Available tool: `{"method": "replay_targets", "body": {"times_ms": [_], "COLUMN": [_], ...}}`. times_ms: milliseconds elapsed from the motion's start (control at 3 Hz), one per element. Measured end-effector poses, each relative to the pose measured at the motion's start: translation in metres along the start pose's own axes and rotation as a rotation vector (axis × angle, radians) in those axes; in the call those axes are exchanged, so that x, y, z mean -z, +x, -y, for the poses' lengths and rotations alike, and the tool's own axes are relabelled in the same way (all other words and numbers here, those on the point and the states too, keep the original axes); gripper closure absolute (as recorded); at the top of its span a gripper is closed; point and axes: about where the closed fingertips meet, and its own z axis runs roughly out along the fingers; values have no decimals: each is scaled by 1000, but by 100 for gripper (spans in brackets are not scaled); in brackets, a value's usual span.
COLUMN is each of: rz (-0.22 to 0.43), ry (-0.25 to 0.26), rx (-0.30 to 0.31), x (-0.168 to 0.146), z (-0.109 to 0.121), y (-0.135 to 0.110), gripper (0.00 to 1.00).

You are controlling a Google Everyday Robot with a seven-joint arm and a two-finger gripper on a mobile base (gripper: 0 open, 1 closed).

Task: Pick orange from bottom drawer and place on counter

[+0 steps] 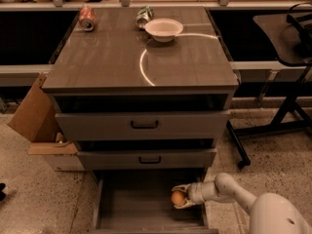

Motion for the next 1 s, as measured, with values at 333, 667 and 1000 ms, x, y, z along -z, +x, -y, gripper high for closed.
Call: {"method": "replay_targets", "body": {"times_ms": [333, 667, 1000], "rz": [98, 181, 218], "ry": [-14, -1, 20], "rx": [111, 244, 308], "x": [34, 85, 115], "z": [-4, -3, -1], "y": [-45, -100, -125], "gripper": [100, 100, 100]}}
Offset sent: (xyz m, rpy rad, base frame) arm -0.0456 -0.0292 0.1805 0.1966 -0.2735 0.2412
